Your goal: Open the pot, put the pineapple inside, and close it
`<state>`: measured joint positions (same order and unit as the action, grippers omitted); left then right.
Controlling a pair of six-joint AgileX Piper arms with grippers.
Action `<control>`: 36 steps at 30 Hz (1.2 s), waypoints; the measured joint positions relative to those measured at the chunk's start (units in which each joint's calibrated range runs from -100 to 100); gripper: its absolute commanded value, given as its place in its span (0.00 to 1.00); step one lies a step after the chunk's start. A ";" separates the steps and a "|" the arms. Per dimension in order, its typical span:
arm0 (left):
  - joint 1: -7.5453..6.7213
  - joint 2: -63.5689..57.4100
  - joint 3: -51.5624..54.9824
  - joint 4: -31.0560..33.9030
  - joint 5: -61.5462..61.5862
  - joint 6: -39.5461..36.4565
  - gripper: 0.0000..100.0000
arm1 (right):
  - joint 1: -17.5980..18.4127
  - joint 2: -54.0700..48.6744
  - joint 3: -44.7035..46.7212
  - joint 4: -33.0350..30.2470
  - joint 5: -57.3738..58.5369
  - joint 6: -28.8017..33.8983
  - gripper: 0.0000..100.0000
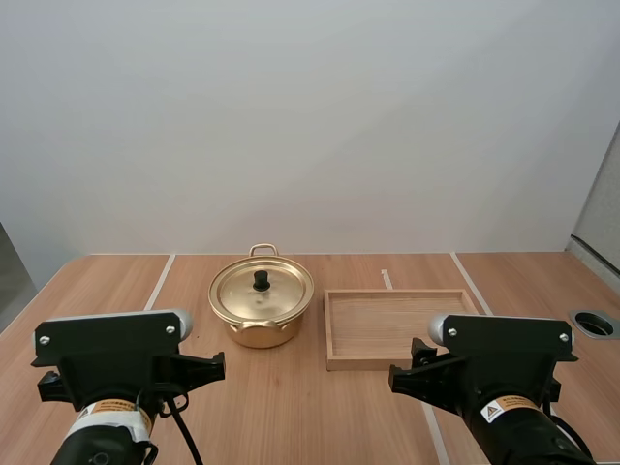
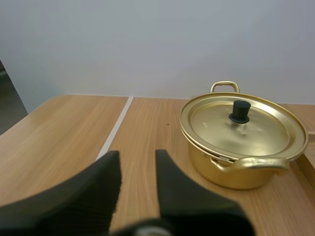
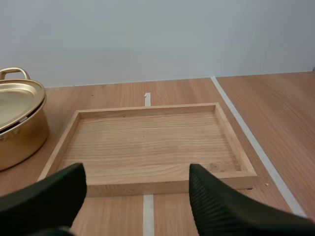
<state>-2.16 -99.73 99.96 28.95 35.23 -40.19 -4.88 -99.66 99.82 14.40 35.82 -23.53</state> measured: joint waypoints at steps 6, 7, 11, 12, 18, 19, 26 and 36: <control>-0.08 0.00 0.00 0.11 0.15 -1.87 0.00 | 0.00 0.00 0.00 0.33 0.00 0.12 0.10; -0.08 0.00 0.00 0.00 0.15 -1.88 0.00 | 0.00 0.00 0.00 0.33 0.00 0.12 0.11; -0.08 0.00 0.00 -0.64 0.15 -1.96 0.00 | 0.00 0.00 0.00 0.52 0.00 0.12 0.10; -0.08 0.00 0.00 -0.73 0.15 -1.96 0.00 | -0.16 0.00 0.00 0.52 0.00 0.12 0.10; -0.43 0.00 0.00 -2.71 -0.20 -0.54 0.00 | -0.27 0.00 0.00 0.52 0.00 0.12 0.10; -0.43 0.00 0.00 -3.68 -0.33 -0.31 0.00 | 0.28 0.00 0.10 0.56 0.00 0.12 0.10; -0.43 0.00 0.00 -5.06 -0.63 0.32 0.00 | 3.17 0.00 0.18 0.91 0.00 0.12 0.10; -0.43 0.00 0.00 -5.06 -0.63 0.32 0.00 | 3.31 0.00 0.18 1.03 0.00 0.12 0.10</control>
<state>-2.59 -99.73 99.96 23.88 34.60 -39.87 -1.57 -99.66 100.00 15.42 35.82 -23.42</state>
